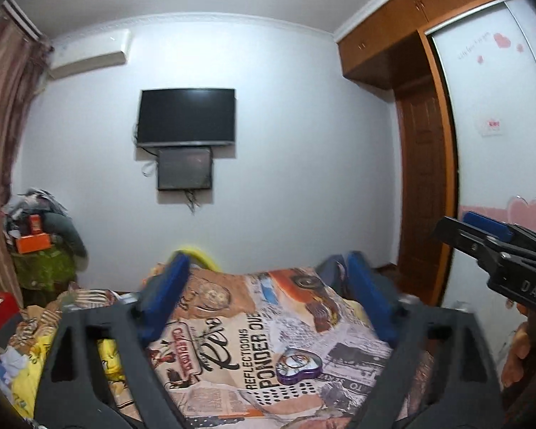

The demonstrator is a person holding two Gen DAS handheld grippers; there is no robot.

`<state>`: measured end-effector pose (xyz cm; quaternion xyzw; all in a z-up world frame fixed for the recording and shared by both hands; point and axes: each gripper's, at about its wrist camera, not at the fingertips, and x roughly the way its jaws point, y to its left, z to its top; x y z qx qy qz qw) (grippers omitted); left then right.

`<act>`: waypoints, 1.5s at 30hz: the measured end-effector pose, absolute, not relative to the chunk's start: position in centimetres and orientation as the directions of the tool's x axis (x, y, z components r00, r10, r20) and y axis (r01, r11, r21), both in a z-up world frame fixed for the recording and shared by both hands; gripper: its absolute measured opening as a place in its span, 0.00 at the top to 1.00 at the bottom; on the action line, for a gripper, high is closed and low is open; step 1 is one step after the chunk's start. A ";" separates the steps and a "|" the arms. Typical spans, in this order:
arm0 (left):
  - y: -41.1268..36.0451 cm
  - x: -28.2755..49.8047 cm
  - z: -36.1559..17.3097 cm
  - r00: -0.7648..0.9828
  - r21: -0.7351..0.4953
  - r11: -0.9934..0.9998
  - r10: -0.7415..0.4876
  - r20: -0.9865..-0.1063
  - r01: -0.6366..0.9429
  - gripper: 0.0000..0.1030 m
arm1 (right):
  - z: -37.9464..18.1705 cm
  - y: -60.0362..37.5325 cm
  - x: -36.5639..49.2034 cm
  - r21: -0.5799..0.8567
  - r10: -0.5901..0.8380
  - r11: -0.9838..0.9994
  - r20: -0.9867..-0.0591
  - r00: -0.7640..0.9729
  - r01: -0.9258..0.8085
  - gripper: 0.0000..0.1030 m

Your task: Organize jewelry

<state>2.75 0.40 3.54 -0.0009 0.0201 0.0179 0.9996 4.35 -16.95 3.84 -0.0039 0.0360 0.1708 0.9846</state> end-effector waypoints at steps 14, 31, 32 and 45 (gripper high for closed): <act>1.0 0.8 2.9 0.997 -0.027 0.998 0.062 -0.045 -0.063 0.00 | 3.2 -17.0 1.9 -0.026 0.232 0.972 -0.033 0.972 -0.233 0.00; 0.5 1.2 2.5 0.996 -0.017 0.998 0.056 -0.069 -0.057 0.00 | 2.8 -17.6 1.5 -0.032 0.230 0.972 -0.062 0.971 -0.233 0.00; 0.5 1.2 2.5 0.996 -0.016 0.998 0.056 -0.069 -0.057 0.00 | 2.9 -17.6 1.4 -0.032 0.230 0.972 -0.063 0.971 -0.232 0.00; 0.1 1.6 2.3 0.996 -0.017 0.999 0.039 -0.085 -0.041 0.00 | 3.1 -17.8 1.1 -0.015 0.239 0.971 -0.060 0.969 -0.240 0.00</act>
